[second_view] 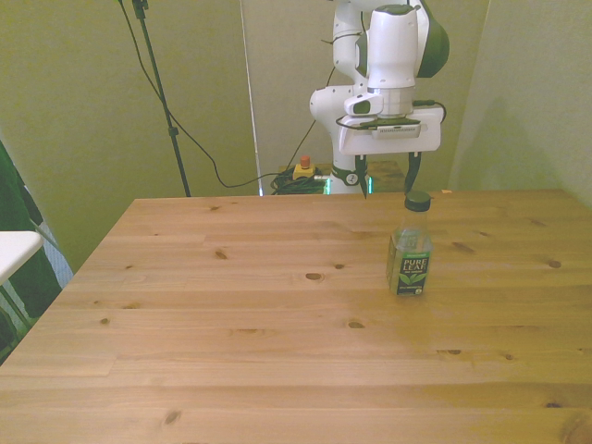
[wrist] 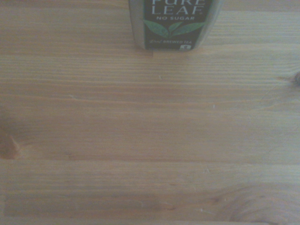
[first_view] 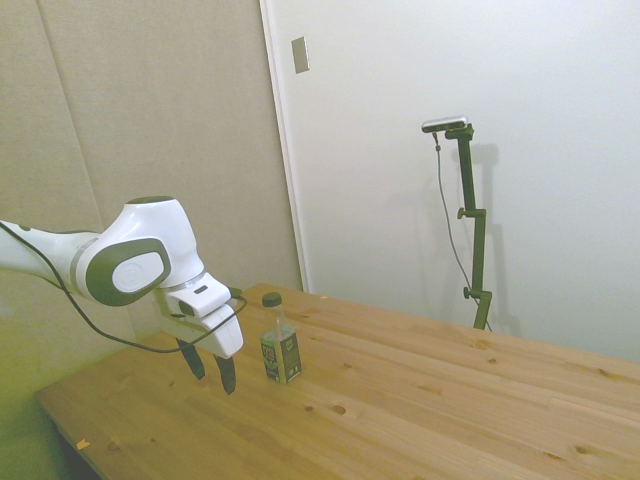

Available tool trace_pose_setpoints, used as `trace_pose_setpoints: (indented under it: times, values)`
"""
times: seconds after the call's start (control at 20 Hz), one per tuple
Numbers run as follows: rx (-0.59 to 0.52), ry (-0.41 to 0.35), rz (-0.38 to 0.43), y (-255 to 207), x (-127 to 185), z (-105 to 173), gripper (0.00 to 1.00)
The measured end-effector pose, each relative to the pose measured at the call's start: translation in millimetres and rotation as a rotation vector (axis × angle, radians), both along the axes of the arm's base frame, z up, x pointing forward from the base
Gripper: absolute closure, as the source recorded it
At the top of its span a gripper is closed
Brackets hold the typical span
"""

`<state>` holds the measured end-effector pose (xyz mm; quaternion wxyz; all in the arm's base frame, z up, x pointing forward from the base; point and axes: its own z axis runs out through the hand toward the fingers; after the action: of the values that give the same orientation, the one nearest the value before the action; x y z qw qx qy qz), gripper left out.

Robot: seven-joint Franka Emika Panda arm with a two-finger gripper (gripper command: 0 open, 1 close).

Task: Knock down the bottle

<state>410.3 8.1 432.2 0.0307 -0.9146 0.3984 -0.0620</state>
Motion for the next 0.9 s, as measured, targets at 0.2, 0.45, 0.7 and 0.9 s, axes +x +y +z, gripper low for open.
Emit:
trace_pose_setpoints:
  times: [0.2,0.45,0.7,0.9]
  values:
    - [-0.002,0.002,-0.013,3,2,5,1.0]
    - [-0.031,-0.005,-0.063,23,14,44,1.0]
    - [-0.08,-0.036,-0.108,24,32,68,1.0]
    - [-0.086,-0.047,-0.143,21,56,66,1.0]
